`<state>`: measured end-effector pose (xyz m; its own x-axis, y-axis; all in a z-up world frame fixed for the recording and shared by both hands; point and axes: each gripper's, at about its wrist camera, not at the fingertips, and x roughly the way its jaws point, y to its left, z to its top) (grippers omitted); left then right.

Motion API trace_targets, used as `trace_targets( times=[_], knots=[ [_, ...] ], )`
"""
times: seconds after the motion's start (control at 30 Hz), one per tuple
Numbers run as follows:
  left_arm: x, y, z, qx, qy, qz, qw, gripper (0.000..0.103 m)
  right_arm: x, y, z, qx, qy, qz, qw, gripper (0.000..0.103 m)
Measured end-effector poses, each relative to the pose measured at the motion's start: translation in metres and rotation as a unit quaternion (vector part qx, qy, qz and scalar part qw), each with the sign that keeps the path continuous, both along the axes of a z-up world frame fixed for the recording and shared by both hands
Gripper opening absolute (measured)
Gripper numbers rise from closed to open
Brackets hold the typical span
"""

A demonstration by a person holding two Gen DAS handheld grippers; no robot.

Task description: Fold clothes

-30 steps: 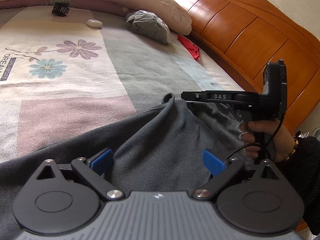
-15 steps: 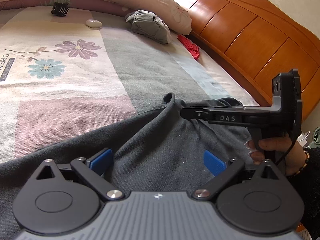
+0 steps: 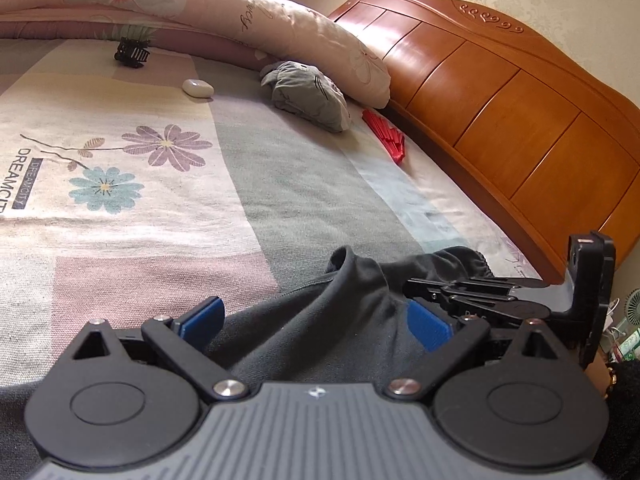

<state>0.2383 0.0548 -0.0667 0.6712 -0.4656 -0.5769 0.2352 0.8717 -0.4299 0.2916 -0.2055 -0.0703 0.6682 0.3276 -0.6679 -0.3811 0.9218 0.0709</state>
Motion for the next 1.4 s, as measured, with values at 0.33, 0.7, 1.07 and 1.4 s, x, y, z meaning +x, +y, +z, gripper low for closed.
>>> trace_targets(
  times=[0.33, 0.7, 1.07, 1.4],
  knots=[
    [-0.032, 0.014, 0.001, 0.052, -0.015, 0.027, 0.9982, 0.097, 0.010, 0.054, 0.003, 0.063, 0.058, 0.060, 0.995, 0.030],
    [-0.031, 0.037, 0.002, 0.069, -0.018, 0.054, 0.9960, 0.097, -0.019, 0.058, -0.016, -0.022, 0.026, 0.066, 0.997, 0.028],
    [-0.037, 0.035, 0.012, 0.071, -0.015, 0.058, 0.9957, 0.097, -0.055, 0.036, 0.007, 0.010, 0.051, 0.102, 0.993, 0.045],
    [-0.057, 0.002, 0.001, 0.100, 0.003, 0.027, 0.9946, 0.097, -0.115, 0.032, -0.014, -0.028, 0.034, 0.133, 0.990, 0.058]
  ],
)
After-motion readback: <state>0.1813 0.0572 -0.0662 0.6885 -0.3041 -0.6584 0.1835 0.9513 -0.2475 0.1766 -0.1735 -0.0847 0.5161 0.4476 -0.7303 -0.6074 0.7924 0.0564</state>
